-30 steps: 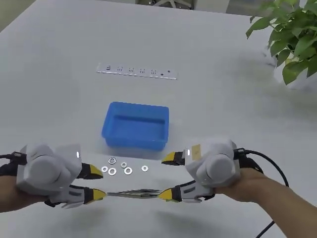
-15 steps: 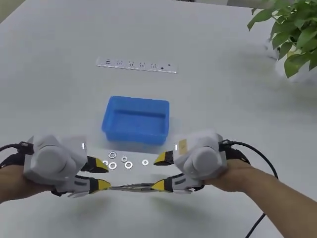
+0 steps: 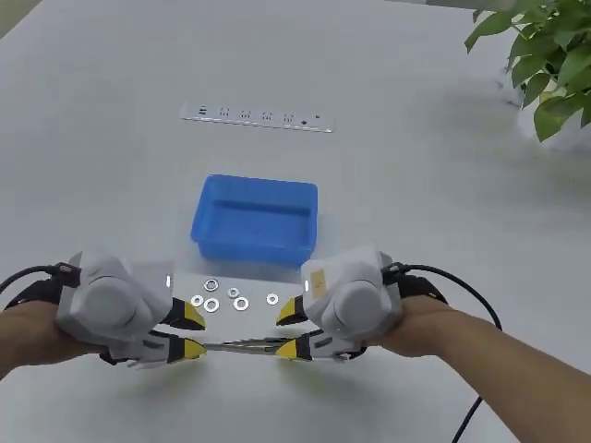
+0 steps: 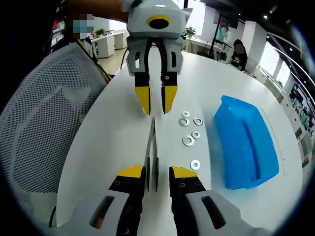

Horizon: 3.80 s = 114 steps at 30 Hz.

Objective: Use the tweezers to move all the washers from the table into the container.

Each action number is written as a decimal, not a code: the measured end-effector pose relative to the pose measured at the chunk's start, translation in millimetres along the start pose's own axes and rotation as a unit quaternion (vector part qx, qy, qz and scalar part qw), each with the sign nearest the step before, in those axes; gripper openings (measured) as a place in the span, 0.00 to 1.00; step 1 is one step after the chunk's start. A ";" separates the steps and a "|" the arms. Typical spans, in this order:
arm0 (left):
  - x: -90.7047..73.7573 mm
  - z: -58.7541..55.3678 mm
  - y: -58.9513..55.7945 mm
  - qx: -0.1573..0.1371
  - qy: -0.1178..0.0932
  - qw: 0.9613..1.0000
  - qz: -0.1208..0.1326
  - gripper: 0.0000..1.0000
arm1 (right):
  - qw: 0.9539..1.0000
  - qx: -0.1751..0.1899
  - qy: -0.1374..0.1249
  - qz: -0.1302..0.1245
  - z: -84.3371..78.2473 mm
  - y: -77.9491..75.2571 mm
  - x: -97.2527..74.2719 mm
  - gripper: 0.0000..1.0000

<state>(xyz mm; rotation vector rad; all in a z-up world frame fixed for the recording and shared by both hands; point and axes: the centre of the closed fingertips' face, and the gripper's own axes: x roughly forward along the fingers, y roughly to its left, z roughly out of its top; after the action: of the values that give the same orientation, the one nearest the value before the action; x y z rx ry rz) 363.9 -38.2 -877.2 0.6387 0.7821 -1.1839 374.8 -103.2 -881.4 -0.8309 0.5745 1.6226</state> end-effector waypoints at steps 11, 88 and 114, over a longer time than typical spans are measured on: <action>10.4 -1.9 -3.7 0.030 0.012 0.999 -0.016 0.10 | 1.000 -0.006 0.013 0.005 -5.7 4.1 5.7 0.14; -53.3 103.4 -8.5 0.083 -0.059 0.995 -0.012 0.05 | 0.998 0.029 -0.048 -0.028 25.8 -0.3 1.6 0.08; -43.0 116.5 -18.5 0.108 -0.086 0.990 -0.026 0.11 | 0.997 0.036 -0.058 -0.028 28.0 3.8 7.2 0.08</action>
<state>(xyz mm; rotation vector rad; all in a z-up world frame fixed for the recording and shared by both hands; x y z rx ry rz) 361.0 -110.8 -774.8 0.6867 0.5306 -1.3640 364.6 -78.4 -869.7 -0.6896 0.5212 1.5789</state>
